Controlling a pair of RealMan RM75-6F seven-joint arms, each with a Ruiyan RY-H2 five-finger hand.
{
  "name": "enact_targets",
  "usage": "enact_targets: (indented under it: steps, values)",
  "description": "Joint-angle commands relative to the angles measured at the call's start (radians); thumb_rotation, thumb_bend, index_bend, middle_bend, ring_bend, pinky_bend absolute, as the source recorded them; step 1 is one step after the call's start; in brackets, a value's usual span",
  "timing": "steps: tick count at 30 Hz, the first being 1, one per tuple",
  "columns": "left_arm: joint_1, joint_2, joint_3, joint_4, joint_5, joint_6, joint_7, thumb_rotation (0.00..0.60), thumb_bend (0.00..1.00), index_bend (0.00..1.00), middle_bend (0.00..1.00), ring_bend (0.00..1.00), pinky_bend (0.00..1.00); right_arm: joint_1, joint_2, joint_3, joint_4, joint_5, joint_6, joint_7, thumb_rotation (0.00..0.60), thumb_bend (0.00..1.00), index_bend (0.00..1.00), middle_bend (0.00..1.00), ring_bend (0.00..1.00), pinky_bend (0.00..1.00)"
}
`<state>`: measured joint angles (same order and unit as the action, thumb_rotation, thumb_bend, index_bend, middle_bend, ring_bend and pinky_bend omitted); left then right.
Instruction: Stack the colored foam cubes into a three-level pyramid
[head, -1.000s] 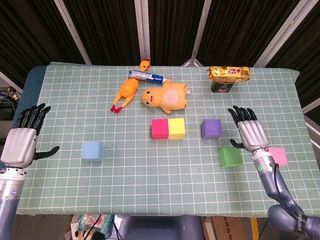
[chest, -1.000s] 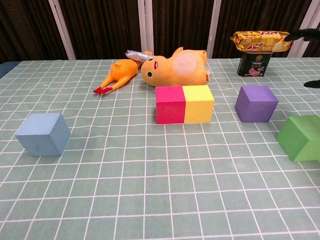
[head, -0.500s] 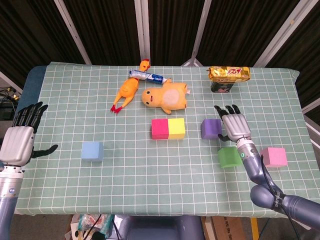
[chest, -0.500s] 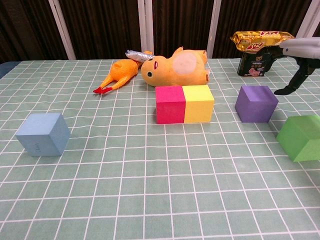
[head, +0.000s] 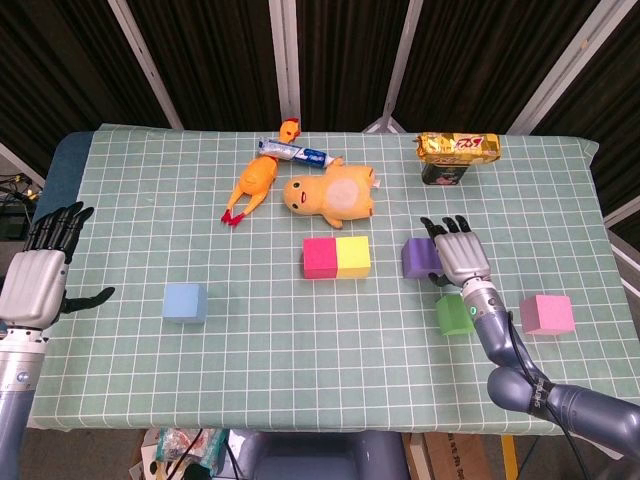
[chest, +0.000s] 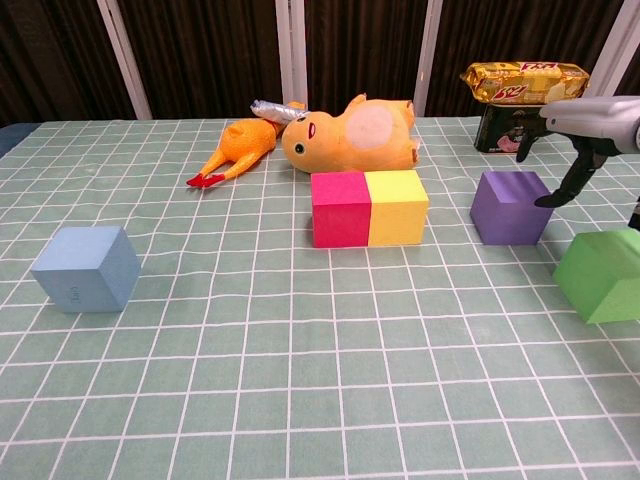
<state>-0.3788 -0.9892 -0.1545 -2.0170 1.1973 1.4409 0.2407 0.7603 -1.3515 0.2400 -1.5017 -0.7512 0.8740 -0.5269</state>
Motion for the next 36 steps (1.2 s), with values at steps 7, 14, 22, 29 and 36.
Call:
enact_targets:
  steps: [7,14,22,29,36]
  values:
    - [0.006,0.005,-0.009,-0.001,-0.003,-0.014,-0.009,0.6,0.11,0.0,0.02,0.0,0.0,0.025,-0.015,-0.019,0.001,0.053,0.008,-0.027,0.6,0.29,0.0,0.24,0.1,0.0]
    - [0.012,0.01,-0.021,0.003,-0.005,-0.022,-0.019,0.6,0.11,0.0,0.02,0.0,0.0,0.045,-0.032,-0.027,0.026,0.093,0.012,-0.029,0.6,0.29,0.0,0.24,0.1,0.0]
    - [0.015,0.01,-0.029,0.007,-0.005,-0.032,-0.027,0.6,0.11,0.0,0.02,0.0,0.0,0.057,-0.054,-0.032,0.046,0.096,0.018,-0.015,0.6,0.29,0.0,0.23,0.1,0.0]
    - [0.019,0.012,-0.036,0.007,-0.005,-0.036,-0.034,0.6,0.11,0.0,0.02,0.0,0.0,0.066,-0.071,-0.04,0.067,0.095,0.02,-0.013,0.6,0.29,0.0,0.24,0.11,0.0]
    - [0.023,0.015,-0.043,0.007,-0.003,-0.038,-0.045,0.6,0.11,0.0,0.02,0.0,0.0,0.075,-0.086,-0.045,0.087,0.103,0.024,-0.016,0.6,0.29,0.0,0.28,0.13,0.0]
